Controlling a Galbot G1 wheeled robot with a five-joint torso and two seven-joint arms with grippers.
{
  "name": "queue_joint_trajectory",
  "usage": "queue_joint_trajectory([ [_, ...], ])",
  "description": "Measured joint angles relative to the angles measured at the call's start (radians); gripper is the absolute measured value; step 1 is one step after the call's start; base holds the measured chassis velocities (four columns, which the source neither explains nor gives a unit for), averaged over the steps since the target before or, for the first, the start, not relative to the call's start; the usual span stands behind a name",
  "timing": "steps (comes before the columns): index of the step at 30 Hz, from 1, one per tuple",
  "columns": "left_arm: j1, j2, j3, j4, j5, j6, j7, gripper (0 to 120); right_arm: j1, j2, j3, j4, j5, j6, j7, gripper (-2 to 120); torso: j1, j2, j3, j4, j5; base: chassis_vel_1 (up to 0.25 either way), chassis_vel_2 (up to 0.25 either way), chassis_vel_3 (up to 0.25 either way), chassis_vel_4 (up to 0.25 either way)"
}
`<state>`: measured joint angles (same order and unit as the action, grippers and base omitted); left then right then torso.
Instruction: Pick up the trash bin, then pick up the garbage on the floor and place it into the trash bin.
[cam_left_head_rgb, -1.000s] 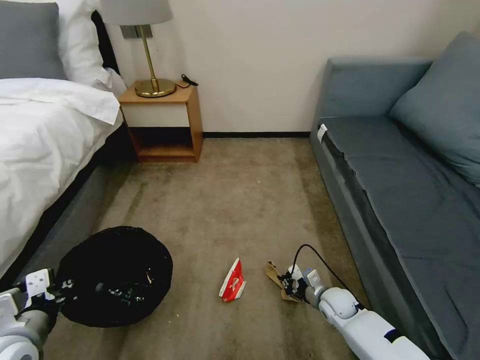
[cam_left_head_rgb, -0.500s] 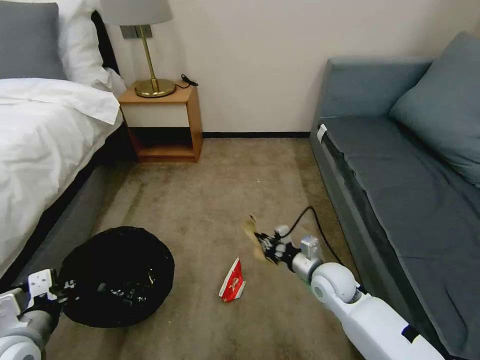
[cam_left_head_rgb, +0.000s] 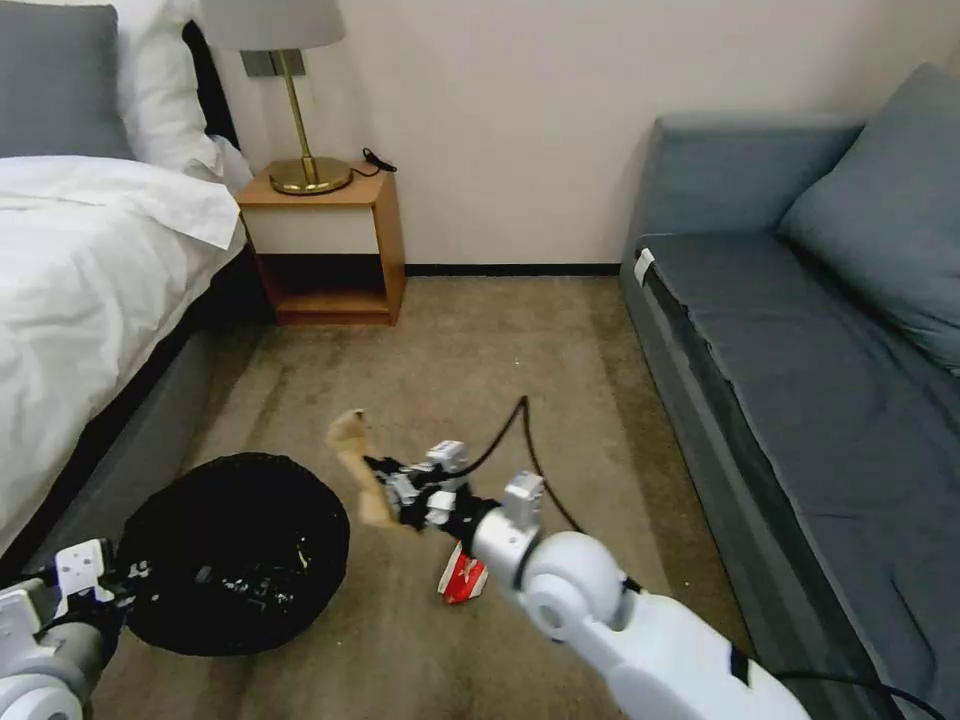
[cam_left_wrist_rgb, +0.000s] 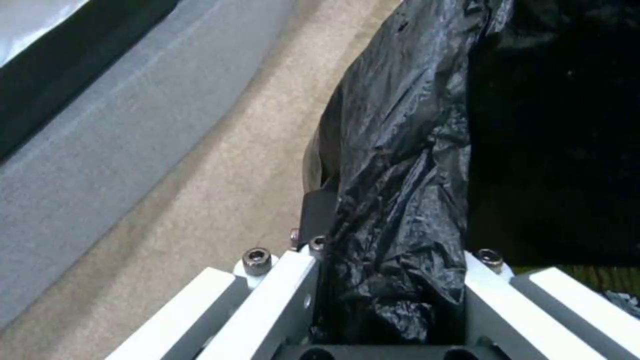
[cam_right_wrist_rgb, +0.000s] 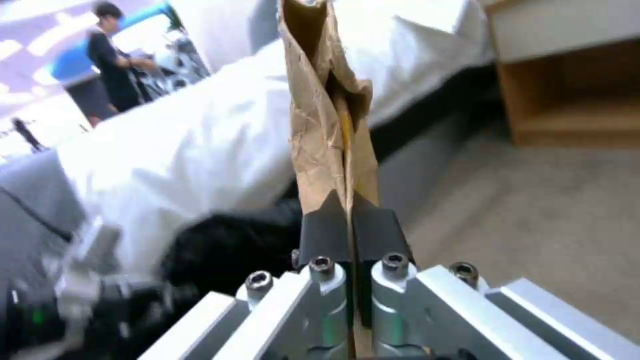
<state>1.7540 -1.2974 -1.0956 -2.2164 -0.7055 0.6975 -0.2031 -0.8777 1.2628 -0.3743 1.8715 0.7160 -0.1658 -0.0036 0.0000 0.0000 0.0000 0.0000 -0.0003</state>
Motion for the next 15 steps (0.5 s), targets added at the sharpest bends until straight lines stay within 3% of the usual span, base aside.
queue_joint_trajectory([
  [6, 0.001, -0.008, 0.013, -0.012, 0.006, 0.002, -0.001, 3, 0.084, 0.114, -0.108, -0.093, 0.015, 0.066, -0.002, 0, 0.0, 0.0, 0.0, 0.0002, 0.0, 0.0, 0.0, 0.0, 0.0],
  [15, -0.004, -0.007, 0.024, -0.027, 0.013, 0.008, -0.002, 3, 0.129, 0.17, -0.196, -0.152, -0.003, 0.069, -0.017, 0, 0.0, 0.0, 0.0, 0.0001, 0.0001, 0.0, 0.0, 0.0, 0.0],
])
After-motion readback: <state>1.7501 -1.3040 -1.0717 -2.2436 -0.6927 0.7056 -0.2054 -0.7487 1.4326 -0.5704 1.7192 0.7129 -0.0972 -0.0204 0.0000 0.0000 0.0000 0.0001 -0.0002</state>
